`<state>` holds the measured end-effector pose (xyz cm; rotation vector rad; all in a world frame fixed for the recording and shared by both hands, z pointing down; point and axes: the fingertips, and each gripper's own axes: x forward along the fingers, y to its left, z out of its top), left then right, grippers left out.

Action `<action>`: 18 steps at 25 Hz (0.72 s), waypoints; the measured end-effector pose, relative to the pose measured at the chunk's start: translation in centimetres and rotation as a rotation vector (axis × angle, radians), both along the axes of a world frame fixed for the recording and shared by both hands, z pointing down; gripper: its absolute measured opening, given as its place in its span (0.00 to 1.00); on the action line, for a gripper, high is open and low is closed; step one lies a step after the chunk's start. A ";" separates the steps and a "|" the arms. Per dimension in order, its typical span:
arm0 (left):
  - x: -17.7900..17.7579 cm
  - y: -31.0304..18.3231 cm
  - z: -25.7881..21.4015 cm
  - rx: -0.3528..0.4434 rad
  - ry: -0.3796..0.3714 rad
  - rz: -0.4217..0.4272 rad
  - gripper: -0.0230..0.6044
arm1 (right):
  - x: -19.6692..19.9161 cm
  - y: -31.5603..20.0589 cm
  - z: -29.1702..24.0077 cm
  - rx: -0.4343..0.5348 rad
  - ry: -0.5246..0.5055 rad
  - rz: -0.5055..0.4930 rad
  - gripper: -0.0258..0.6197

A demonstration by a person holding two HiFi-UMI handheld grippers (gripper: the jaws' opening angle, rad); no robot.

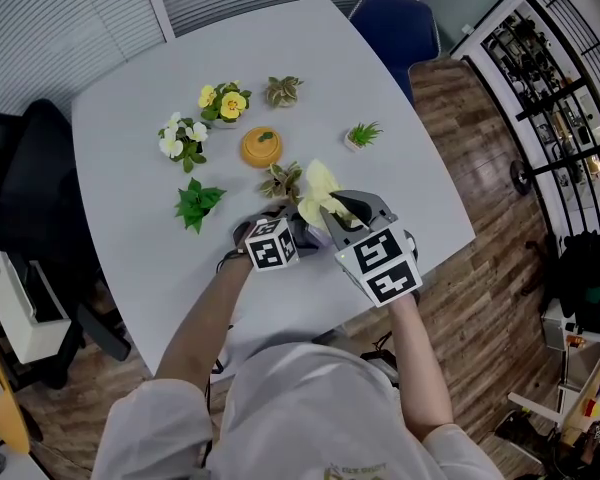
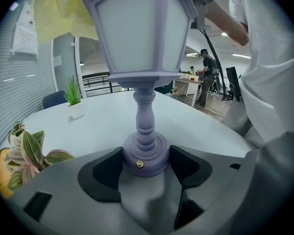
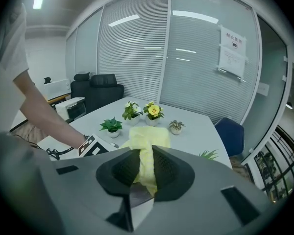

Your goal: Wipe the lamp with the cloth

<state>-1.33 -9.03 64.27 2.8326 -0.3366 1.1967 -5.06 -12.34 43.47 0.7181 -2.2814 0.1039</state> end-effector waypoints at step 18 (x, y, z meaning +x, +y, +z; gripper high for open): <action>0.0 0.0 -0.1 0.000 -0.001 0.000 0.53 | -0.6 2.0 0.3 0.029 -0.020 -0.063 0.15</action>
